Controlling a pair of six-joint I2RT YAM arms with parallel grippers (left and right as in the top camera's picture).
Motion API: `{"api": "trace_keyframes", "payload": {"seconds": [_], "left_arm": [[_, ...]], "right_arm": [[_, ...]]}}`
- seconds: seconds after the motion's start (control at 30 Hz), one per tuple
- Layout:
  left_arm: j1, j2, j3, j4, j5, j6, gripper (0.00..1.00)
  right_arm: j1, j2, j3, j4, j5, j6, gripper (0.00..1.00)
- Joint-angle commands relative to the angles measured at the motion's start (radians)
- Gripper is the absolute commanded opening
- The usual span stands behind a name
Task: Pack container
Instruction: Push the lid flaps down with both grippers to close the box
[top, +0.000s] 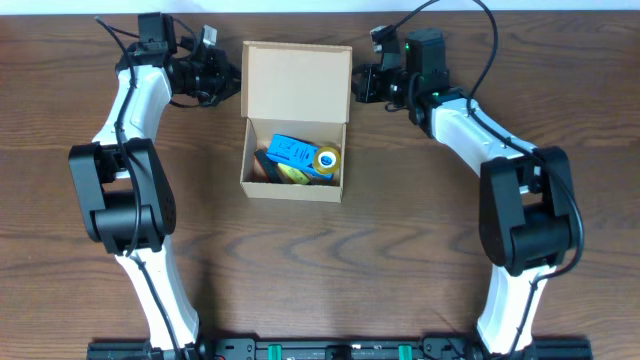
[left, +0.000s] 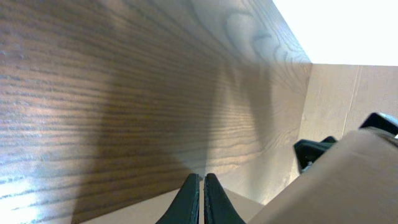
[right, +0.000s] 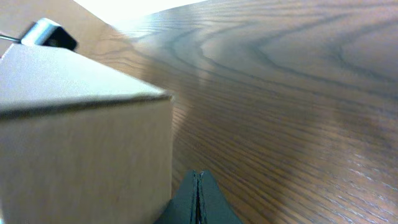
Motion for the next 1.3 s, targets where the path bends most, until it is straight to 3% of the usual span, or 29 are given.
{"api": "trace_keyframes", "payload": {"seconds": [0.0, 0.27, 0.67, 1.03, 1.27], "left_arm": [[0.002, -0.003, 0.020, -0.025, 0.032, 0.060, 0.05], [0.002, -0.063, 0.020, -0.121, 0.021, 0.136, 0.05], [0.001, -0.222, 0.020, -0.382, -0.098, 0.247, 0.06], [0.002, -0.370, 0.020, -0.537, -0.332, 0.237, 0.05], [0.002, -0.437, 0.020, -0.603, -0.544, 0.123, 0.06]], "right_arm": [[0.013, -0.084, 0.021, 0.003, -0.039, -0.046, 0.01], [0.035, -0.186, 0.021, -0.031, -0.058, -0.084, 0.01], [0.160, -0.275, 0.021, -0.318, -0.060, -0.242, 0.01], [0.349, -0.286, 0.021, -0.536, 0.244, -0.278, 0.01], [0.435, -0.276, 0.021, -0.622, 0.473, -0.277, 0.01]]}}
